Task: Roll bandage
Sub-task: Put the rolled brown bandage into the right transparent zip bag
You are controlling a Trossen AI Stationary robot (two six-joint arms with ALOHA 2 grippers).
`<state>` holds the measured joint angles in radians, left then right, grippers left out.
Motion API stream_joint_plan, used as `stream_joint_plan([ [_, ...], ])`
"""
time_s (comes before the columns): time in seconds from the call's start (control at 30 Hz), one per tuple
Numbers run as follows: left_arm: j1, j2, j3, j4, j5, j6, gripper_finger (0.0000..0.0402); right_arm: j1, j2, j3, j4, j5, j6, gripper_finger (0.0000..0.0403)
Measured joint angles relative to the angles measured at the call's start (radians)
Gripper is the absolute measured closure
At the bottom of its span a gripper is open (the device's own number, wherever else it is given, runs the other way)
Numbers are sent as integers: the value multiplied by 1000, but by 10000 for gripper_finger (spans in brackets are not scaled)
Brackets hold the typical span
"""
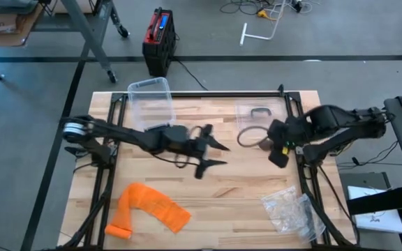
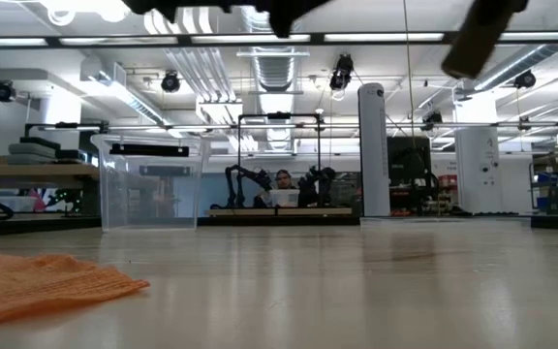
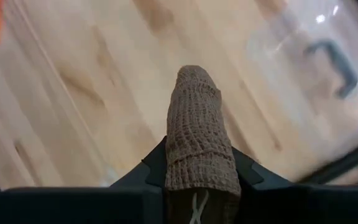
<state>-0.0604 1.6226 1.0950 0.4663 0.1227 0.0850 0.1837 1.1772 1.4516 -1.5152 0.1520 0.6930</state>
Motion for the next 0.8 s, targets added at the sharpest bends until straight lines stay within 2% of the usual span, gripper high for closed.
stream_joint_plan([
  [0.2, -18, 253, 224, -54, 45, -26, 206, 118, 1, -37, -33, -25, 107, 324],
  [0.33, -24, 356, 329, -75, 57, -81, 209, 200, 2, -70, 18, -17, 145, 330],
  [0.53, -50, 374, 341, 11, 67, -113, 198, 341, 2, -91, 109, 81, 170, 329],
  [0.8, -70, 372, 335, 99, -29, -86, 151, 491, 1, -81, 270, 242, 104, 329],
])
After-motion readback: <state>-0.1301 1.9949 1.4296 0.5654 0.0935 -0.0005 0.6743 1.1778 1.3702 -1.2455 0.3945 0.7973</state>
